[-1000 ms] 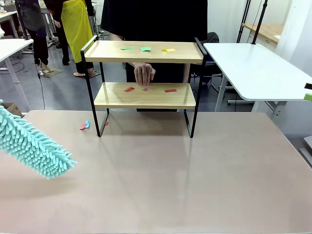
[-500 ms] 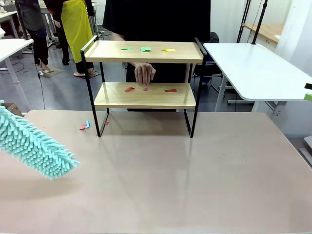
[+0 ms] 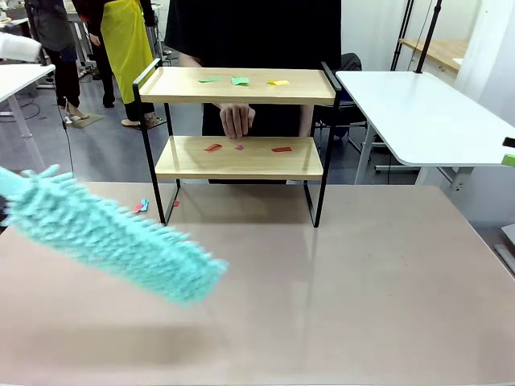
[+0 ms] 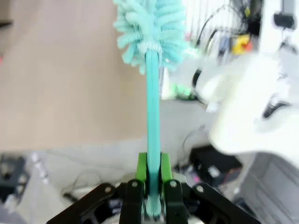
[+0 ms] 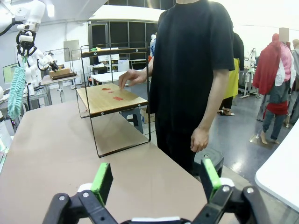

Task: Clean the shelf.
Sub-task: Clean the specific section of the Shelf indicated by the human with the Duster.

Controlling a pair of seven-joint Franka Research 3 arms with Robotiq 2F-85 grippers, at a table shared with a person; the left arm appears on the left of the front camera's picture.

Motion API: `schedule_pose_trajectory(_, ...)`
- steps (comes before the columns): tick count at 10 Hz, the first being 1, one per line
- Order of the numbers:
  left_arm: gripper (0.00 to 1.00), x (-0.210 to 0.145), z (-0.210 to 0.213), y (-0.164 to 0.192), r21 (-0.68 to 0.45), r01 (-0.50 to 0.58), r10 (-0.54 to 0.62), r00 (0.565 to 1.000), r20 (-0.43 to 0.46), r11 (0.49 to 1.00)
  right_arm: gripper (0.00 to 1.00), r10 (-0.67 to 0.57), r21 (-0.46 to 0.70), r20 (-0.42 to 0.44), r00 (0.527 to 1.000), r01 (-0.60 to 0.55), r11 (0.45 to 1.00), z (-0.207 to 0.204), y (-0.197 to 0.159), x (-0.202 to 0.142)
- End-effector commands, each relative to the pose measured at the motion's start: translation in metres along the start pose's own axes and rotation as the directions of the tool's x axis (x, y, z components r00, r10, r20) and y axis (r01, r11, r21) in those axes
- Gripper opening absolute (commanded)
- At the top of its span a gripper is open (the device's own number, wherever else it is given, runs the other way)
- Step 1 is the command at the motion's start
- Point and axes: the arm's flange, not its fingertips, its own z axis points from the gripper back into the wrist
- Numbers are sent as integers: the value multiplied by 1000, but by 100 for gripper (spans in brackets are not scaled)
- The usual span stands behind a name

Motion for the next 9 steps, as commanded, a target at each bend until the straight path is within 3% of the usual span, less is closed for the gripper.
schedule_pose_trajectory(1,14,28,-3,3,-50,-146,153,974,165,988,100,-11,-4,-32,999,11,1000,-3,3,7)
schedule_pose_trajectory(2,14,44,-7,3,-57,-166,175,953,248,984,100,-11,-4,-32,999,11,1000,-3,3,7)
schedule_pose_trajectory(5,14,80,-20,-4,-99,-281,297,872,389,955,100,-11,-4,-32,999,11,1000,-3,3,7)
schedule_pose_trajectory(6,14,86,-23,-4,-101,-268,286,890,355,958,100,-11,-4,-32,999,11,1000,-3,3,7)
schedule_pose_trajectory(7,14,74,-15,0,-82,-255,267,940,213,963,100,-11,-4,-32,999,11,1000,-3,3,7)
schedule_pose_trajectory(8,14,83,-14,4,-110,-263,285,891,353,959,100,-11,-4,-32,999,11,1000,-3,3,7)
schedule_pose_trajectory(9,14,83,-14,4,-110,-263,285,891,353,959,100,-11,-4,-32,999,11,1000,-3,3,7)
